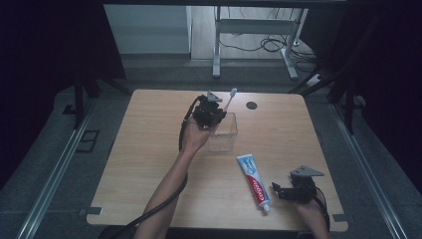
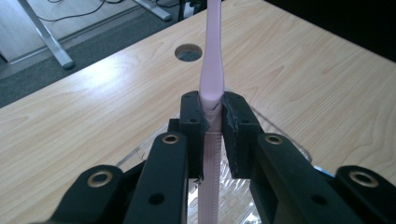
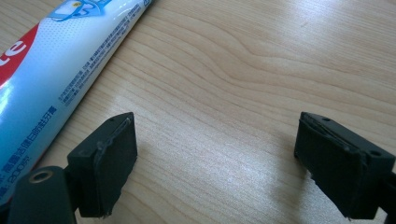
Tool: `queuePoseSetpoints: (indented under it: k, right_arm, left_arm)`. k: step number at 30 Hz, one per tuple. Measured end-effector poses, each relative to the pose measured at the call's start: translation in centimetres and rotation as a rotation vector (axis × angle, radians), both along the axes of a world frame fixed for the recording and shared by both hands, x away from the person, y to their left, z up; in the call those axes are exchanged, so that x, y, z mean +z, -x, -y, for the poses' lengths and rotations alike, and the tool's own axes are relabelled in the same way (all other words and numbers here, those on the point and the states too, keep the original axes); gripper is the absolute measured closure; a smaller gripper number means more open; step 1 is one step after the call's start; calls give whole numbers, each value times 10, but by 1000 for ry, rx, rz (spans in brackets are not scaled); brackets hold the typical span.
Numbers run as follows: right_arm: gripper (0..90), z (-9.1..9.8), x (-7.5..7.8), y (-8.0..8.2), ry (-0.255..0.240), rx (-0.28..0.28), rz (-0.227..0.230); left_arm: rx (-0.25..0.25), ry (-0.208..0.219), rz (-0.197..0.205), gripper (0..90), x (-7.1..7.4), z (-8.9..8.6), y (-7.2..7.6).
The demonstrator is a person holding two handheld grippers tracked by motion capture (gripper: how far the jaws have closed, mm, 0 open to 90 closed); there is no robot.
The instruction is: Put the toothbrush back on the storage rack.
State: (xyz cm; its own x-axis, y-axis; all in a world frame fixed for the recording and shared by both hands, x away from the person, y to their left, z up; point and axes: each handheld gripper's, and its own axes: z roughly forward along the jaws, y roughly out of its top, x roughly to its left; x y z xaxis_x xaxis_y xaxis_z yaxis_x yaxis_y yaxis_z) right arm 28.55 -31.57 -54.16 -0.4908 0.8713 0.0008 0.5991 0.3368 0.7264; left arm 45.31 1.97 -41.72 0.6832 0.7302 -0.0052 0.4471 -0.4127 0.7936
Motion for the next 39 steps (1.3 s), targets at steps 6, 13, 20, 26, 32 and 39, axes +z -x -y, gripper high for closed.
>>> queuePoseSetpoints:
  k: [6,13,20,26,32,39]
  right_arm:
    - [129,0,0,0,0,1,0]
    - [129,0,0,0,1,2,1]
    - [129,0,0,0,1,3,1]
    - [129,0,0,0,2,3,1]
    - [129,0,0,0,0,2,0]
    - [129,0,0,0,0,2,0]
  left_arm:
    - [2,-18,-3,792,-12,1,2]
    - [8,-35,-11,792,-23,1,4]
    - [11,-70,-25,791,-33,5,7]
    - [6,-98,-41,790,-36,7,6]
    - [11,-115,-68,788,-39,9,5]
    - [8,-156,-102,781,-44,12,3]
